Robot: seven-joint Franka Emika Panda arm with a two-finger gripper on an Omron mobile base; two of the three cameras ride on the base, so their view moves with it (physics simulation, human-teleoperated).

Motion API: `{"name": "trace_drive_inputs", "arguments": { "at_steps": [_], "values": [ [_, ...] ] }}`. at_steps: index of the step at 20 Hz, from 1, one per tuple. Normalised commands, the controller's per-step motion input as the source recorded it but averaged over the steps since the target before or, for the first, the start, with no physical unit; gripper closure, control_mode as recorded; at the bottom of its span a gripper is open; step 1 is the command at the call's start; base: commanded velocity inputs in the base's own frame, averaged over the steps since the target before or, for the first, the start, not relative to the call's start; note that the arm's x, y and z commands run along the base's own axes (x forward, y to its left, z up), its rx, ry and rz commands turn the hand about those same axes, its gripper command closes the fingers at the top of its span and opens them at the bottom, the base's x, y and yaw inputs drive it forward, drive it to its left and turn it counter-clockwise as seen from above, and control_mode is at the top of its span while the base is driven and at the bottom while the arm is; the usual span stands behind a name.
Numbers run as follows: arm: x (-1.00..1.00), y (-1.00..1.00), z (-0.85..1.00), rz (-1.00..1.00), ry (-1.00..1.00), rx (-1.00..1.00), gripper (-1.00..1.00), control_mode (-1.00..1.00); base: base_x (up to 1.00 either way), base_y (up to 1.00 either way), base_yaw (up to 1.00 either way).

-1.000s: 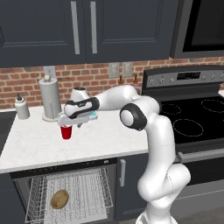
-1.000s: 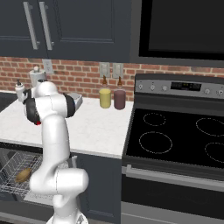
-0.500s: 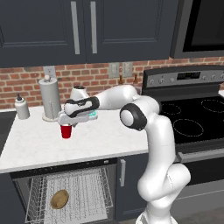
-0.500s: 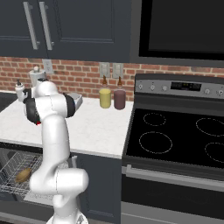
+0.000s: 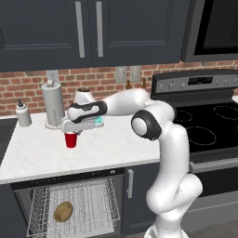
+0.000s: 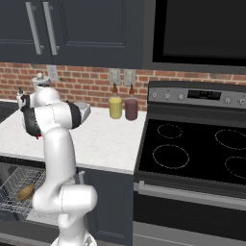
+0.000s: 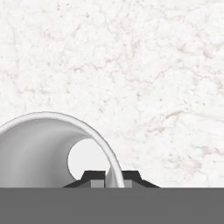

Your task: Pick up the cup and bowl from the counter, place them in the dishwasher, and close the dishwasher door.

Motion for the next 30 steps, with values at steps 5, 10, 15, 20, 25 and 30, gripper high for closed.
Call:
{"name": "trace_drive_inputs", "arguments": {
  "at_steps": [5, 10, 15, 20, 25, 30],
  "values": [
    [-0.83, -0.21, 0.4, 0.0, -0.03, 0.04, 1.0, -1.0, 0.0, 0.0, 0.0],
    [-0.91, -0.05, 0.35, 0.0, -0.1, 0.01, 1.0, -1.0, 0.0, 0.0, 0.0],
    [-0.92, 0.0, 0.23, -0.06, -0.16, -0.03, 1.0, -1.0, 0.0, 0.0, 0.0],
    [-0.8, 0.0, 0.24, -0.13, -0.04, -0.18, 1.0, -1.0, 0.0, 0.0, 0.0],
    [-0.67, 0.01, 0.27, -0.11, 0.01, -0.25, 1.0, -1.0, 0.0, 0.0, 0.0],
    [-0.41, 0.12, 0.02, -0.06, 0.02, -0.22, 1.0, -1.0, 0.0, 0.0, 0.0]
  ]
}}
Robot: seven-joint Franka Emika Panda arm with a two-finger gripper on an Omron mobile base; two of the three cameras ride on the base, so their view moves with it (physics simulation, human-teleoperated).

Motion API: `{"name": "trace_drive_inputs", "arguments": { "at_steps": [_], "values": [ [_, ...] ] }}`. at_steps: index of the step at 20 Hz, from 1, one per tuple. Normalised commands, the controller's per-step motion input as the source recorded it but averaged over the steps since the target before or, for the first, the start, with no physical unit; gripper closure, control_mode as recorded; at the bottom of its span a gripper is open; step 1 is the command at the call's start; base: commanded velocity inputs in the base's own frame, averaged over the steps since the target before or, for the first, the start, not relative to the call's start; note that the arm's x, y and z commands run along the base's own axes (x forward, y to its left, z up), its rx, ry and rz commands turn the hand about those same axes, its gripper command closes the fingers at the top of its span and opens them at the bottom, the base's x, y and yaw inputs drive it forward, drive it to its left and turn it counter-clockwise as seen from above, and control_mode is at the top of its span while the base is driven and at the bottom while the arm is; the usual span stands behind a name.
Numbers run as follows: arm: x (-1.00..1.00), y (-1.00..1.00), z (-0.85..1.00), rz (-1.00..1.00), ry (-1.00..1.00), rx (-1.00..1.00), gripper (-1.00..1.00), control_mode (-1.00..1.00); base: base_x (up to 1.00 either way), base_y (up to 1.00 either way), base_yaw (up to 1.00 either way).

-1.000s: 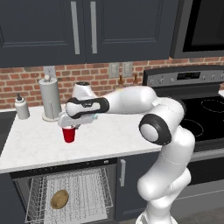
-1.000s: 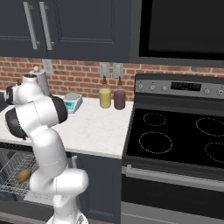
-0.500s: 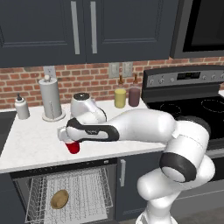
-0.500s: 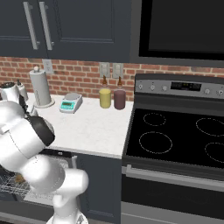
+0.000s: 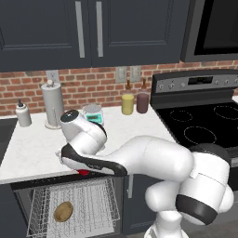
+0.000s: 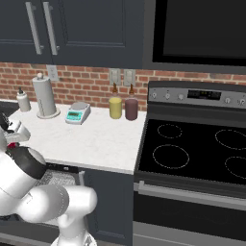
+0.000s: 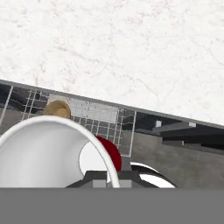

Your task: Pick up the cup and bowl from the counter, place them in the dishwasher, and close the dishwasher door.

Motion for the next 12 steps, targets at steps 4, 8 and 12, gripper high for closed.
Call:
{"name": "trace_drive_inputs", "arguments": {
  "at_steps": [4, 8, 12],
  "values": [
    [-0.31, 0.0, -0.21, 0.0, 0.0, -0.04, 1.0, -1.0, 0.0, 0.0, 0.0],
    [-0.15, 0.0, -0.57, 0.0, 0.0, 0.0, 1.0, -1.0, 0.0, 0.0, 0.0],
    [-0.18, 0.04, -0.82, 0.0, -0.03, -0.01, 1.0, -1.0, 0.0, 0.0, 0.0]
  ]
}}
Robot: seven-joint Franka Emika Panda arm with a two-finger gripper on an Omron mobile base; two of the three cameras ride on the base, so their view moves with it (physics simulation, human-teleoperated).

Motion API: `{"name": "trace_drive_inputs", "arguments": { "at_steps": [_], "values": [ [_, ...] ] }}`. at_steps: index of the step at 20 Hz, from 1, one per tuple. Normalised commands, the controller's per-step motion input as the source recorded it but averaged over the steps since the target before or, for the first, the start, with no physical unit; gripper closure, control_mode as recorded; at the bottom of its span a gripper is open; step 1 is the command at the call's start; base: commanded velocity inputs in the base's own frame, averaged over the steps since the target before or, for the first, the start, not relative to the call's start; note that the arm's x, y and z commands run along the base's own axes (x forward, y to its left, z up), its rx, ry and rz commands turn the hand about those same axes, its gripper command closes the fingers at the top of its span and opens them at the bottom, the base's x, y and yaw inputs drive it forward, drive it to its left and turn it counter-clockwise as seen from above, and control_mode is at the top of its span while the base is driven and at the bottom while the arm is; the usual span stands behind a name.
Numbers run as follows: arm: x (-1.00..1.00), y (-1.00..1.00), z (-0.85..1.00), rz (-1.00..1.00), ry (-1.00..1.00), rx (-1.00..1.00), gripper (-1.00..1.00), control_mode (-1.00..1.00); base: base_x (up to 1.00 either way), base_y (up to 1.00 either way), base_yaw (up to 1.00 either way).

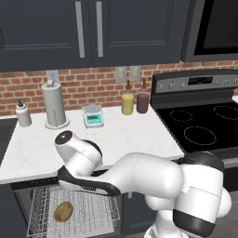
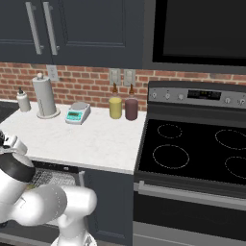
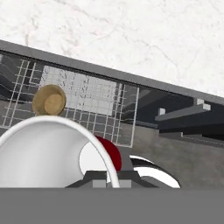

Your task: Pick up the cup and bowl from the counter, place them in the dishwasher, and close the dishwasher door.

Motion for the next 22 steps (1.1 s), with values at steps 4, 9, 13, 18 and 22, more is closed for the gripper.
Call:
{"name": "trace_drive_inputs", "arguments": {
  "at_steps": [4, 9, 13, 18, 22],
  "values": [
    [-0.18, 0.23, -0.9, 0.0, -0.05, -0.04, 1.0, -1.0, 0.0, 0.0, 0.0],
    [-0.04, 0.34, -0.96, 0.0, -0.07, -0.05, 1.0, -1.0, 0.0, 0.0, 0.0],
    [0.0, 0.4, -0.81, 0.0, -0.1, -0.05, 1.0, -1.0, 0.0, 0.0, 0.0],
    [0.0, 0.45, -0.38, -0.01, -0.09, -0.05, 1.0, -1.0, 0.0, 0.0, 0.0],
    [0.13, 0.31, -0.04, 0.0, -0.02, -0.03, 1.0, -1.0, 0.0, 0.0, 0.0]
  ]
}}
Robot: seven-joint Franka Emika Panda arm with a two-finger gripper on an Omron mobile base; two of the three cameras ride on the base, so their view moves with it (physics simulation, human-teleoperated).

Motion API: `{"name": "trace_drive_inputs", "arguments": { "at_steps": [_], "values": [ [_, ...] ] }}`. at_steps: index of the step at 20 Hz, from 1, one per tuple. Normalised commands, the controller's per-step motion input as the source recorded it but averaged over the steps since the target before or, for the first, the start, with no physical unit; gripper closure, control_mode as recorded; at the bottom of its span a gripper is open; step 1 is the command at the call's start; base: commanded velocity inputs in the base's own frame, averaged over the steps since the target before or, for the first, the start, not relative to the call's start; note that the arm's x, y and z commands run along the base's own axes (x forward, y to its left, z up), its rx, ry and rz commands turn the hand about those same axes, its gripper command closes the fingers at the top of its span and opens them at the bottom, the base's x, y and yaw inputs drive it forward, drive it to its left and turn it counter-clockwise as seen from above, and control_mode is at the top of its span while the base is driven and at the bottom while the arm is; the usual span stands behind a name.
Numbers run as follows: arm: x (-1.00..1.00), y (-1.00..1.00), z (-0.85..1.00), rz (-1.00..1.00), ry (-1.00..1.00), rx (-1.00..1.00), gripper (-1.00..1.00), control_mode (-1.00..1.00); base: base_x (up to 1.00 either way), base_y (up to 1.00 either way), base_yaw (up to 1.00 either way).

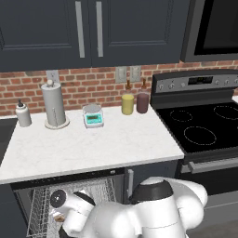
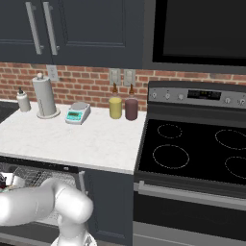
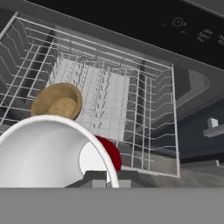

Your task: Pick up the cup and bowl from the counter, place them in the dishwasher, and close the dishwasher door.

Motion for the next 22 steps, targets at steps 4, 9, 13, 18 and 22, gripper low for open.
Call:
{"name": "trace_drive_inputs", "arguments": {
  "at_steps": [4, 9, 13, 18, 22],
  "values": [
    [0.23, 0.22, 0.01, 0.0, 0.06, 0.0, 1.0, -1.0, 0.0, 0.0, 0.0],
    [0.35, 0.02, -0.16, 0.01, 0.12, 0.0, 1.0, -1.0, 0.0, 0.0, 0.0],
    [0.43, -0.04, -0.57, 0.1, 0.05, 0.0, 1.0, -1.0, 0.0, 0.0, 0.0],
    [0.11, -0.01, -0.43, 0.14, 0.0, 0.01, 1.0, -1.0, 0.0, 0.0, 0.0],
    [0.0, 0.0, -0.41, 0.15, 0.0, 0.0, 1.0, -1.0, 0.0, 0.0, 0.0]
  ]
}}
